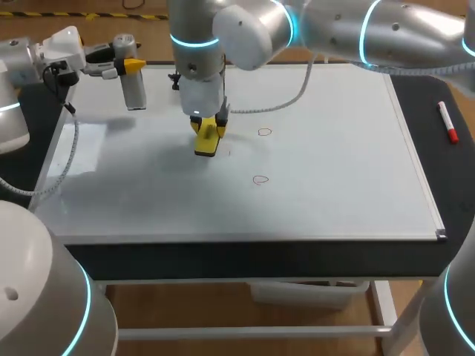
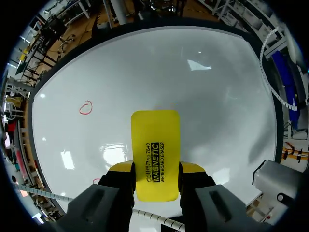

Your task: Pick up the inspection probe, press it on each red-marked spot on the whiteboard one by one, put down the probe, pick up the eraser, and wipe off all the red marks.

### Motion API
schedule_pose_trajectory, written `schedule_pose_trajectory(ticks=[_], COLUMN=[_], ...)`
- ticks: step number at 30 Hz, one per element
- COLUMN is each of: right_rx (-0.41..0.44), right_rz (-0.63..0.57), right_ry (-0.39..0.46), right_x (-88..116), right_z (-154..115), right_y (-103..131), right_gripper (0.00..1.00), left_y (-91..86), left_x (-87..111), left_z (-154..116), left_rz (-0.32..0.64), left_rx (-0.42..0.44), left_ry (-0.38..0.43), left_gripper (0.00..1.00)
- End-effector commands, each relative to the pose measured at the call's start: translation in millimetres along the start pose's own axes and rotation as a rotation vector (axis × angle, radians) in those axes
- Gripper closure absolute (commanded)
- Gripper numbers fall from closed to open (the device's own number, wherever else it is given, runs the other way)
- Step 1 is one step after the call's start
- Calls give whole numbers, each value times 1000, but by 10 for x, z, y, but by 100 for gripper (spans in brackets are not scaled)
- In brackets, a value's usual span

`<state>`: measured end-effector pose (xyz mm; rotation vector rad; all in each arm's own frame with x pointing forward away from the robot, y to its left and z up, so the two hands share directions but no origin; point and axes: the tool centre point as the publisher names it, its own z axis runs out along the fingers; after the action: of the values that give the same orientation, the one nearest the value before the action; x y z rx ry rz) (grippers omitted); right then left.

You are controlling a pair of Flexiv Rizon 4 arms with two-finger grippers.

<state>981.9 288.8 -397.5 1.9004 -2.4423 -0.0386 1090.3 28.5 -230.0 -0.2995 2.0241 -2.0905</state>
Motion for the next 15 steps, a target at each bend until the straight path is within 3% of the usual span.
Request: schedule_pose_trajectory(ticks=[1,15], right_rx=[11,27], right_rz=[-11,-66], right_ry=[9,0], right_x=[-76,-156], right_z=[38,152], right_y=[20,41], right_gripper=[100,100], left_y=[-10,-10], left_x=[9,9], left_z=[3,3], left_rz=[1,1], left_rx=[-1,-1], left_ry=[-3,-3], left_gripper=[100,100])
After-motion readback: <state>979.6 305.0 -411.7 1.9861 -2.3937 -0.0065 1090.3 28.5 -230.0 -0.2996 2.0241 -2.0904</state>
